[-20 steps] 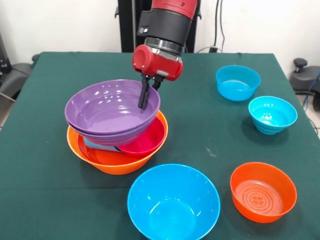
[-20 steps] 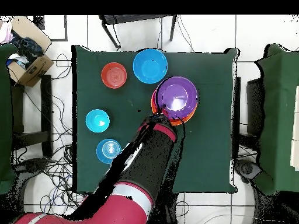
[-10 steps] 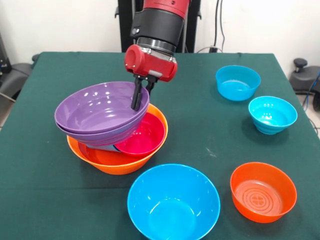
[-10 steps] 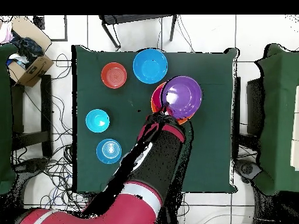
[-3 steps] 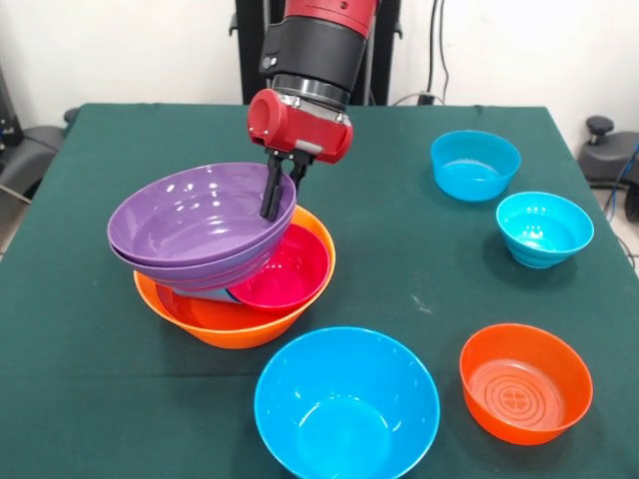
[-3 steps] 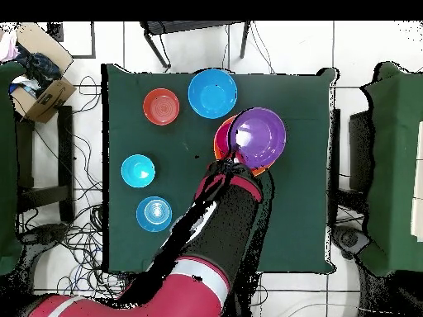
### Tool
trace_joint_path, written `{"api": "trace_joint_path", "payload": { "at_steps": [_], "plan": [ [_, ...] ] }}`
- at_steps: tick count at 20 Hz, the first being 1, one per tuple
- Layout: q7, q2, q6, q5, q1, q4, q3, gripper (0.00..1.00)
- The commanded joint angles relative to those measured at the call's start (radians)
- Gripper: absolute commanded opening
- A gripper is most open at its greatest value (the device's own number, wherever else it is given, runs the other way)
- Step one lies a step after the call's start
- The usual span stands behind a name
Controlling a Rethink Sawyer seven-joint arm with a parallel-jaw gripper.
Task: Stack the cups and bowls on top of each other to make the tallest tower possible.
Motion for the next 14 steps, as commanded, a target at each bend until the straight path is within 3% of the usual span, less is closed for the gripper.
{"api": "trace_joint_path", "payload": {
  "at_steps": [1, 14],
  "plan": [
    [0.020, -0.025, 0.018, -0.053, -0.006, -0.021, 0.148, 0.00],
    [0.048, -0.011, 0.022, -0.001, 0.035, -0.019, 0.144, 0.00]
  ]
}}
